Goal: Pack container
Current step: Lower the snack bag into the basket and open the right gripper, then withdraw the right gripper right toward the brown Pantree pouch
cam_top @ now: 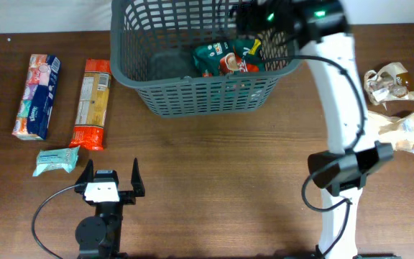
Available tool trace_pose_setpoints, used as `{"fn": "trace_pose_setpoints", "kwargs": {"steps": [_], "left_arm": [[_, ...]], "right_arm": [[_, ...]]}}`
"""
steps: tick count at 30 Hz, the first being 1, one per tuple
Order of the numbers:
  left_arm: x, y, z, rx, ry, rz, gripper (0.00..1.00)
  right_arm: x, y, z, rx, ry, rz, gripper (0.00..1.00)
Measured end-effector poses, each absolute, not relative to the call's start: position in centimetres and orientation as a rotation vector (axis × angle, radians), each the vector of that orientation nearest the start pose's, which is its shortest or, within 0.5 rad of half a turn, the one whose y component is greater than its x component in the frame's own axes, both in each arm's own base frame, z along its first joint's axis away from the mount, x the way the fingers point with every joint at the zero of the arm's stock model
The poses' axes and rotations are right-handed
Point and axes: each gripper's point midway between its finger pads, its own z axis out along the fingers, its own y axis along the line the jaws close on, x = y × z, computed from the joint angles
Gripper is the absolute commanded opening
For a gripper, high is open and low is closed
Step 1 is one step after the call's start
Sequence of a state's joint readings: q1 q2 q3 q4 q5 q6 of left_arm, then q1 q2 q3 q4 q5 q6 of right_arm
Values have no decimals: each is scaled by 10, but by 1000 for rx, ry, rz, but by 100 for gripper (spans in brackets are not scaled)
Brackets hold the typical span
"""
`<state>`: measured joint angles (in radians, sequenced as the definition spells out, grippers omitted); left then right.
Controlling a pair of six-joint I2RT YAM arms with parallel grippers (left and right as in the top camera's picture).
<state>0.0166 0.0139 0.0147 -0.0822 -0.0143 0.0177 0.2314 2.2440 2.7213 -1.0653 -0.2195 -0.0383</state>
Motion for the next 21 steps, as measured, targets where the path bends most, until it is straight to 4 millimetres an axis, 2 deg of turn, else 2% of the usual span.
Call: {"fn": "trace_pose_setpoints", "kwargs": {"steps": [2,4,6,8,9,11,12,15,21], "left_arm": [[246,7,157,-10,1652,38,99],[246,7,157,-10,1652,38,99],[246,7,157,-10,1652,38,99],[246,7,157,-10,1652,38,99],[246,7,157,-10,1652,38,99],[246,7,157,-10,1652,38,99],[246,7,157,-10,1652,38,99],[246,7,158,-10,1652,38,99],[246,7,158,-10,1652,38,99]], "right_arm": [[548,146,393,-364,2036,296,94],[541,116,426,-290,1976,221,97],[530,79,449,-191,1945,117,97],[516,38,462,-80,1941,-1,97],[508,16,464,-19,1952,-61,97],[483,-38,455,143,2024,-200,99],[479,-47,452,174,2040,-224,99],[454,-107,426,379,2141,-339,99],[431,-185,403,637,2166,-396,99]]}}
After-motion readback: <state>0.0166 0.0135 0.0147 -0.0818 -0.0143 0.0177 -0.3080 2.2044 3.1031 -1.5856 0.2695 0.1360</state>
